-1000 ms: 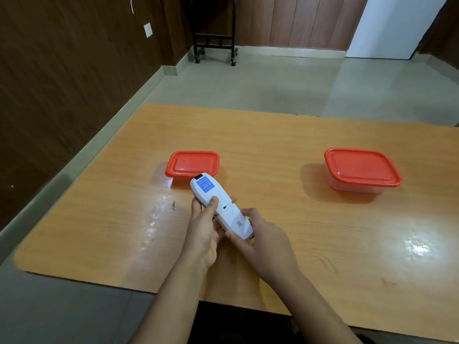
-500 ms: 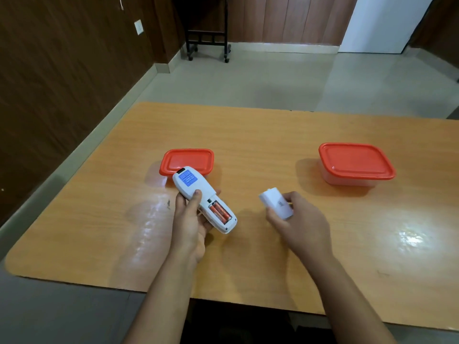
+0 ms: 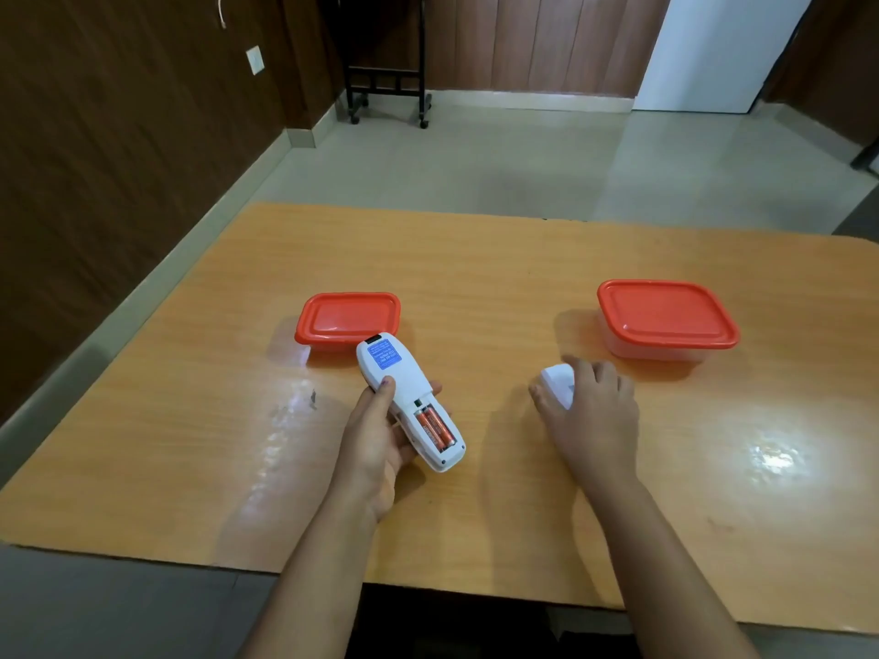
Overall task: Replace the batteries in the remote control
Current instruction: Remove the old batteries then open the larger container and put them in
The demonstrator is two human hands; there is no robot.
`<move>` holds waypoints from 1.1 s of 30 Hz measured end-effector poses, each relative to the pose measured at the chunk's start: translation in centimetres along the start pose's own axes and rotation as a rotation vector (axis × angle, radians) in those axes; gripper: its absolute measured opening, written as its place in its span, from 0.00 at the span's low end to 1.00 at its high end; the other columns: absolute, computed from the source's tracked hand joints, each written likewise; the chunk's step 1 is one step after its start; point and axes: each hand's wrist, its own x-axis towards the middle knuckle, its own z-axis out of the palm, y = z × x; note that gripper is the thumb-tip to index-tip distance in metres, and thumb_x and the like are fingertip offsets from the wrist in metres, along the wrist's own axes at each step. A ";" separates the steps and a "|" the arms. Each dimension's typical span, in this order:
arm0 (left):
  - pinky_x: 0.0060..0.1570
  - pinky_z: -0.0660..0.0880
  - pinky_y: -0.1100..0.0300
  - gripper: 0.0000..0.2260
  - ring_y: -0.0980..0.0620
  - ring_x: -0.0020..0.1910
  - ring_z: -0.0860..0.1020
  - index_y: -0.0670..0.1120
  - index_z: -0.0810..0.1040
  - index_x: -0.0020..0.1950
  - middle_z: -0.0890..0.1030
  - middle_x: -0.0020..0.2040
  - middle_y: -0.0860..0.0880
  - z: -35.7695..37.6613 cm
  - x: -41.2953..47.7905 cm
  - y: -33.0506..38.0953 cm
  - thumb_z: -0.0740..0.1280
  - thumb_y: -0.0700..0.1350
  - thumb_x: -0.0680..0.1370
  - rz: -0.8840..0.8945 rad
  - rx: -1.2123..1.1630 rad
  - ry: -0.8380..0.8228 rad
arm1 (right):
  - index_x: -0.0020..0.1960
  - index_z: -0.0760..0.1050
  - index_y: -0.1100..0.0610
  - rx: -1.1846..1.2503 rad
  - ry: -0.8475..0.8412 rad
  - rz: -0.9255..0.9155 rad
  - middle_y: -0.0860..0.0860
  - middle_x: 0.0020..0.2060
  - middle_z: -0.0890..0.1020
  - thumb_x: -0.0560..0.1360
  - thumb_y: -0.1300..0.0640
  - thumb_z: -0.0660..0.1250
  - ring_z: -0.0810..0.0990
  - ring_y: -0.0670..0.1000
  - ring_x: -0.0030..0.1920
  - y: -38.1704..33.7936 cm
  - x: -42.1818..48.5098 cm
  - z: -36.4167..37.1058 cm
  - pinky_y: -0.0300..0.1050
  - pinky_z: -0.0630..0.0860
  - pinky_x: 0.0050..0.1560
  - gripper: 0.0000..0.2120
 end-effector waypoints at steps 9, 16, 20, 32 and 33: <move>0.39 0.80 0.57 0.18 0.50 0.40 0.83 0.46 0.73 0.67 0.83 0.50 0.44 0.7 0.1 -0.2 0.56 0.51 0.82 -0.126 -0.019 -0.010 | 0.45 0.74 0.54 0.464 -0.109 -0.538 0.46 0.39 0.76 0.72 0.51 0.67 0.72 0.49 0.42 -7.7 -5.2 -0.4 0.41 0.69 0.42 0.08; 0.36 0.80 0.62 0.15 0.55 0.39 0.84 0.46 0.76 0.64 0.86 0.41 0.49 1.2 -0.4 -0.7 0.57 0.49 0.82 -0.133 0.012 -0.050 | 0.43 0.73 0.55 0.337 -0.045 -0.549 0.47 0.38 0.76 0.69 0.53 0.66 0.70 0.49 0.40 -7.8 -5.1 0.3 0.40 0.65 0.37 0.06; 0.38 0.78 0.63 0.14 0.56 0.41 0.84 0.47 0.76 0.63 0.86 0.42 0.50 1.3 -0.5 -0.9 0.57 0.48 0.82 -0.132 0.041 -0.049 | 0.40 0.71 0.55 0.327 -0.037 -0.573 0.47 0.36 0.74 0.68 0.56 0.67 0.68 0.49 0.38 -7.7 -5.3 0.4 0.38 0.61 0.37 0.05; 0.36 0.80 0.59 0.15 0.52 0.38 0.83 0.46 0.76 0.63 0.84 0.43 0.46 1.2 -0.4 -0.5 0.56 0.50 0.82 -0.121 -0.052 -0.003 | 0.55 0.77 0.52 0.420 -0.112 -0.543 0.47 0.46 0.76 0.69 0.47 0.70 0.73 0.49 0.46 -7.3 -5.1 -0.4 0.42 0.71 0.43 0.16; 0.35 0.80 0.58 0.16 0.51 0.37 0.83 0.46 0.75 0.64 0.84 0.44 0.46 1.1 -0.3 -0.4 0.56 0.50 0.82 -0.112 -0.055 0.009 | 0.55 0.78 0.52 0.415 -0.105 -0.538 0.47 0.46 0.75 0.70 0.45 0.69 0.73 0.49 0.46 -7.2 -5.0 -0.5 0.42 0.72 0.43 0.16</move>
